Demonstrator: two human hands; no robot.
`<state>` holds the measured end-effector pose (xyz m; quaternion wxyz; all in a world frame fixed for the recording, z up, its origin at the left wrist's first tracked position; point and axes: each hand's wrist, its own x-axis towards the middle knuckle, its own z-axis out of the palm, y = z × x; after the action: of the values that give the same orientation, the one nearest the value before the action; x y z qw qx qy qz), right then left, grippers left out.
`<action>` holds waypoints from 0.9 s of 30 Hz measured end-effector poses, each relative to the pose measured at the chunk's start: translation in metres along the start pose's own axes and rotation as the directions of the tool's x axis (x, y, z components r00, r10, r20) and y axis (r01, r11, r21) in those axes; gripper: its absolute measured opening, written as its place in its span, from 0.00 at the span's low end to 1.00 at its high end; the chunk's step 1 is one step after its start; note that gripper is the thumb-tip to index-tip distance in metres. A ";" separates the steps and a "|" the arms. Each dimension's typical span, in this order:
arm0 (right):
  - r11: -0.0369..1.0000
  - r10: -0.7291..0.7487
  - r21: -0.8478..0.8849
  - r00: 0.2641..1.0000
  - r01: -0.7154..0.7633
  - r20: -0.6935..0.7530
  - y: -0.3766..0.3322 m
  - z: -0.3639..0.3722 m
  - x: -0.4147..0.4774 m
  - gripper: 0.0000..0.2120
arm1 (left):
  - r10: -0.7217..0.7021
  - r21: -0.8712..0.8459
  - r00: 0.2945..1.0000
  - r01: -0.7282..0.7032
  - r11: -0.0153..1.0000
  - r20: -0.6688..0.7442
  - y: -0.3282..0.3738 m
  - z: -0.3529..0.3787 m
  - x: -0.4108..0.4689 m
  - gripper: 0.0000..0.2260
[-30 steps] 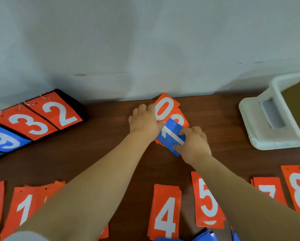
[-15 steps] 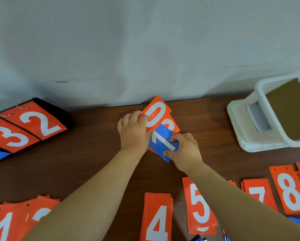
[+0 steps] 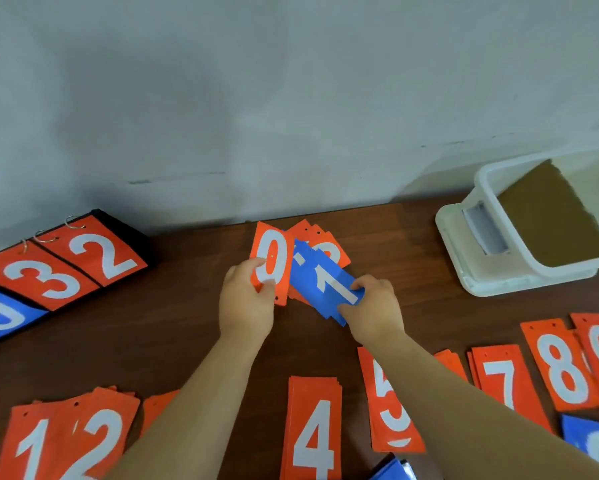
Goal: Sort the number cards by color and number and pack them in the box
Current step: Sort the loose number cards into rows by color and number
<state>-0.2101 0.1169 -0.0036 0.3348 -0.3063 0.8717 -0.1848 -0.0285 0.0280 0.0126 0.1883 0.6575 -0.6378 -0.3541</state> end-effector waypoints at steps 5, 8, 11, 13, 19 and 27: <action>0.969 0.055 0.244 0.996 -0.035 -0.075 0.024 -0.034 -0.040 0.07 | -0.094 -0.086 0.995 0.096 0.992 0.021 -0.020 -0.025 -0.062 0.17; 0.924 0.071 0.381 0.994 -0.036 -0.080 0.046 -0.053 -0.074 0.07 | -0.116 -0.110 0.990 0.124 0.986 0.083 -0.025 -0.038 -0.108 0.18; 0.886 0.048 0.464 0.997 -0.017 -0.056 0.069 -0.072 -0.117 0.07 | -0.114 -0.136 0.987 0.129 0.982 0.116 -0.025 -0.054 -0.158 0.19; 0.848 0.015 0.530 0.999 0.006 -0.036 0.084 -0.083 -0.148 0.07 | -0.117 -0.134 0.987 0.131 0.982 0.106 -0.021 -0.064 -0.190 0.19; 0.802 -0.102 0.589 0.994 0.099 -0.028 0.136 -0.112 -0.218 0.11 | -0.098 -0.170 0.995 0.097 0.981 0.004 -0.006 -0.085 -0.294 0.18; 0.823 -0.218 0.542 0.976 0.173 0.020 0.171 -0.116 -0.280 0.09 | -0.196 -0.292 0.969 0.146 0.945 -0.150 -0.043 -0.098 -0.401 0.16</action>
<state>-0.1965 0.4414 0.1203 0.4214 -0.2953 0.7348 -0.4419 0.0967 0.4031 0.1394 0.3032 0.7061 -0.5029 -0.3957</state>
